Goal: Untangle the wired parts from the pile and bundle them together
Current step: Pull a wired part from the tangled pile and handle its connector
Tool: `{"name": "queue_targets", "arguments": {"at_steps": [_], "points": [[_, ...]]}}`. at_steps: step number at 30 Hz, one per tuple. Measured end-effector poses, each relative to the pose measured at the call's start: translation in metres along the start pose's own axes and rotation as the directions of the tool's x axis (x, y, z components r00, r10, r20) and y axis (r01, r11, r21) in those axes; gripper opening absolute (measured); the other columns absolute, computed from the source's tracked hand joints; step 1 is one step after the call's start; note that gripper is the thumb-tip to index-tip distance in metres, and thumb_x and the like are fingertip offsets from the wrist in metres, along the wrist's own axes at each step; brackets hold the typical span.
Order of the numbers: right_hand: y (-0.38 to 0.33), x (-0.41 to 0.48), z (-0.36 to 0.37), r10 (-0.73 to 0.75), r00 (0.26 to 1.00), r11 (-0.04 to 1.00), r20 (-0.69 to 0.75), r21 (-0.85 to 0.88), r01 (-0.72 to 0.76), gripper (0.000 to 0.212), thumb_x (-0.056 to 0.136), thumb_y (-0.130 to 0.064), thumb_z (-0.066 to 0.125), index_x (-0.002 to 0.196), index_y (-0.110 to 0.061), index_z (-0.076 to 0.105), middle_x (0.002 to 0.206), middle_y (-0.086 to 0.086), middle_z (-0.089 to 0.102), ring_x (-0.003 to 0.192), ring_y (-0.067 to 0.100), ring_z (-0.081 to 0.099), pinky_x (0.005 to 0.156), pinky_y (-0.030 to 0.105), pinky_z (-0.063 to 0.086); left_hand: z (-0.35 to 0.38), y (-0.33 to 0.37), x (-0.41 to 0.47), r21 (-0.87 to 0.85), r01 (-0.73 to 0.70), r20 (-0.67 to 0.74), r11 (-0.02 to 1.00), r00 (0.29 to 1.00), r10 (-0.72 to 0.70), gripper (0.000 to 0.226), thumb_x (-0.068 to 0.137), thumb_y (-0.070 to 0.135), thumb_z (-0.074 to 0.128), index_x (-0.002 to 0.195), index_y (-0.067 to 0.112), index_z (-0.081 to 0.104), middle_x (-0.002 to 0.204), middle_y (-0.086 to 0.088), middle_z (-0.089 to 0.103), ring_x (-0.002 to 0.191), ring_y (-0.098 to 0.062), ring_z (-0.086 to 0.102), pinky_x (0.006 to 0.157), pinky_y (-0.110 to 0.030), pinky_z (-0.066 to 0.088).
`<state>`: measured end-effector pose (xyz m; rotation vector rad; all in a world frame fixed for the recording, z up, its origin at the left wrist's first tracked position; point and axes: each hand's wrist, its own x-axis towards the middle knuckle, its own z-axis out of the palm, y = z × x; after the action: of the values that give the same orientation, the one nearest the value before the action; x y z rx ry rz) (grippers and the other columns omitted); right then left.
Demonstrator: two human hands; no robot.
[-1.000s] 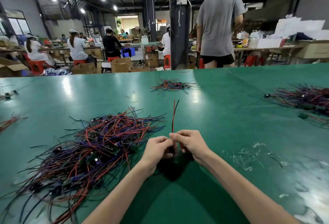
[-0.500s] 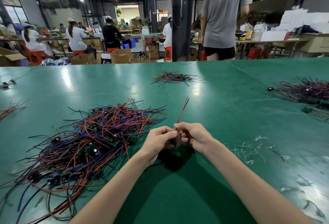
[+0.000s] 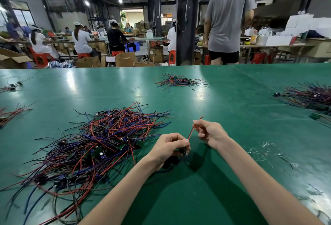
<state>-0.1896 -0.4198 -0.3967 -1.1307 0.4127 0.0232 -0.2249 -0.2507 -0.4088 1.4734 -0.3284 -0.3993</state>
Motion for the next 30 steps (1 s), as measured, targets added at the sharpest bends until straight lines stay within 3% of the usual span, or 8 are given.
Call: {"name": "queue_targets", "arguments": {"at_steps": [5,11,14,20,25,30], "points": [[0.001,0.009,-0.005,-0.045,0.998,0.999,-0.045,0.002,0.045,0.017,0.081,0.005,0.065,0.065,0.003,0.059,0.045,0.005,0.058,0.032,0.004,0.04,0.031,0.014,0.029,-0.001,0.001,0.0,0.014,-0.002,0.016,1.0,1.0,0.002,0.018,0.088,0.002,0.06,0.071,0.004,0.061,0.066,-0.009,0.065,0.055,-0.018,0.058,0.056,-0.023,0.046],[0.005,0.017,-0.016,-0.346,0.933,0.893,-0.102,-0.342,0.293,0.017,0.07,-0.004,0.079,0.06,-0.006,0.066,0.05,0.0,0.057,0.036,0.009,0.039,0.04,0.019,0.039,0.0,0.001,-0.001,0.031,-0.018,0.034,0.999,0.999,0.017,0.017,0.088,0.0,0.059,0.07,0.002,0.06,0.065,-0.01,0.064,0.054,-0.017,0.057,0.056,-0.022,0.047],[0.004,0.019,-0.022,-0.376,0.921,0.878,-0.1,-0.357,0.319,0.016,0.067,-0.006,0.083,0.063,-0.007,0.067,0.046,-0.006,0.058,0.035,0.011,0.039,0.039,0.02,0.039,0.0,0.0,0.0,0.017,-0.008,0.026,1.0,1.0,0.008,0.018,0.088,0.0,0.059,0.07,0.002,0.06,0.064,-0.01,0.064,0.052,-0.016,0.057,0.054,-0.021,0.047],[-0.002,0.021,-0.023,-0.178,0.975,0.984,-0.133,-0.049,0.173,0.019,0.078,-0.003,0.073,0.063,0.002,0.063,0.048,0.005,0.052,0.035,0.008,0.039,0.034,0.018,0.034,-0.002,0.0,0.001,0.002,0.004,0.024,1.0,1.0,-0.004,0.02,0.088,0.001,0.059,0.068,0.004,0.061,0.065,-0.01,0.065,0.054,-0.016,0.057,0.056,-0.021,0.048],[-0.003,0.022,-0.024,0.003,0.992,0.97,-0.123,0.241,0.027,0.025,0.086,0.001,0.057,0.062,0.002,0.054,0.039,0.005,0.05,0.029,0.007,0.039,0.03,0.013,0.026,-0.004,0.0,0.0,0.018,-0.001,0.053,1.0,0.999,0.0,0.025,0.087,0.003,0.061,0.064,0.01,0.066,0.067,-0.01,0.065,0.056,-0.017,0.057,0.058,-0.022,0.047],[-0.002,0.016,-0.022,0.021,0.994,0.973,-0.104,0.231,0.003,0.024,0.089,-0.007,0.06,0.068,0.002,0.056,0.053,0.009,0.052,0.039,0.01,0.041,0.031,0.014,0.034,-0.005,0.0,0.002,-0.013,0.015,0.008,1.0,1.0,-0.015,0.025,0.087,0.002,0.06,0.065,0.011,0.065,0.068,-0.01,0.067,0.058,-0.016,0.06,0.058,-0.023,0.05]]}}
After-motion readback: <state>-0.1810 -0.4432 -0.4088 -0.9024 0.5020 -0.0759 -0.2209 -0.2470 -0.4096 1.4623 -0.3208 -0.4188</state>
